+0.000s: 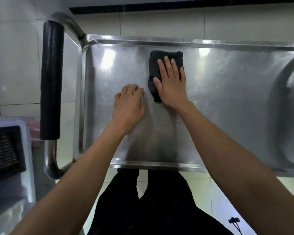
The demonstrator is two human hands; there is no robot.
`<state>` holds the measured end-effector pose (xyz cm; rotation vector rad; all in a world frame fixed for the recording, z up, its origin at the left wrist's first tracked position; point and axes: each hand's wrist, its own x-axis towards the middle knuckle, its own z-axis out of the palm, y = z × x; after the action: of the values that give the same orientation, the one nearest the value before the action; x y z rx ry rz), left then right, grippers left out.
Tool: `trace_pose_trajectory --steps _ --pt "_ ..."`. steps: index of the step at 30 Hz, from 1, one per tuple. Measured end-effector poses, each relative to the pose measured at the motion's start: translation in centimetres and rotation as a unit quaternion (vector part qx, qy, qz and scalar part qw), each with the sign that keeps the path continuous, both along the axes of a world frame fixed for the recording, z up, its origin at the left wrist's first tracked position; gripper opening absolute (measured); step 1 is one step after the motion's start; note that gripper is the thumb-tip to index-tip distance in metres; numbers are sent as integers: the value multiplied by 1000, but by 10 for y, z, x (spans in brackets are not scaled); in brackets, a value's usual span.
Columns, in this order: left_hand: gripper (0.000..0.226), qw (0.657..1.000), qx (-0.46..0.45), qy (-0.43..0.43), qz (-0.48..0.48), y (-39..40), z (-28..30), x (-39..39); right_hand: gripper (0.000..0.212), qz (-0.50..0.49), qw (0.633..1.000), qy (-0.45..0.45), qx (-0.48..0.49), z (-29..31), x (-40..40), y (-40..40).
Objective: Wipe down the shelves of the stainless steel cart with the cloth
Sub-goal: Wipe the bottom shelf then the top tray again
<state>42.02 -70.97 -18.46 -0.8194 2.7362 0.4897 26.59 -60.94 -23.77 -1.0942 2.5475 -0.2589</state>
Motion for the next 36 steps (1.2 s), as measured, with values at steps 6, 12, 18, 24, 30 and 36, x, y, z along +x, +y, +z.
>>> trace_pose_trajectory --steps 6,12,18,24,30,36 --pt "37 1000 -10 -13 -3 3 -3 -8 64 4 1000 8 -13 2 -38 -37" --pt "37 1000 -10 -14 -11 17 0 6 64 -10 1000 9 -13 -2 -14 -10" --pt "37 999 -3 13 -40 35 10 33 63 -36 999 4 -3 6 61 68" --pt "45 997 26 7 -68 62 16 68 64 -38 999 0 25 9 146 147" --pt "45 995 31 11 -89 83 18 84 64 -39 999 10 32 10 191 190" --pt "45 994 47 11 -94 88 15 79 62 -59 998 -1 22 13 194 193"
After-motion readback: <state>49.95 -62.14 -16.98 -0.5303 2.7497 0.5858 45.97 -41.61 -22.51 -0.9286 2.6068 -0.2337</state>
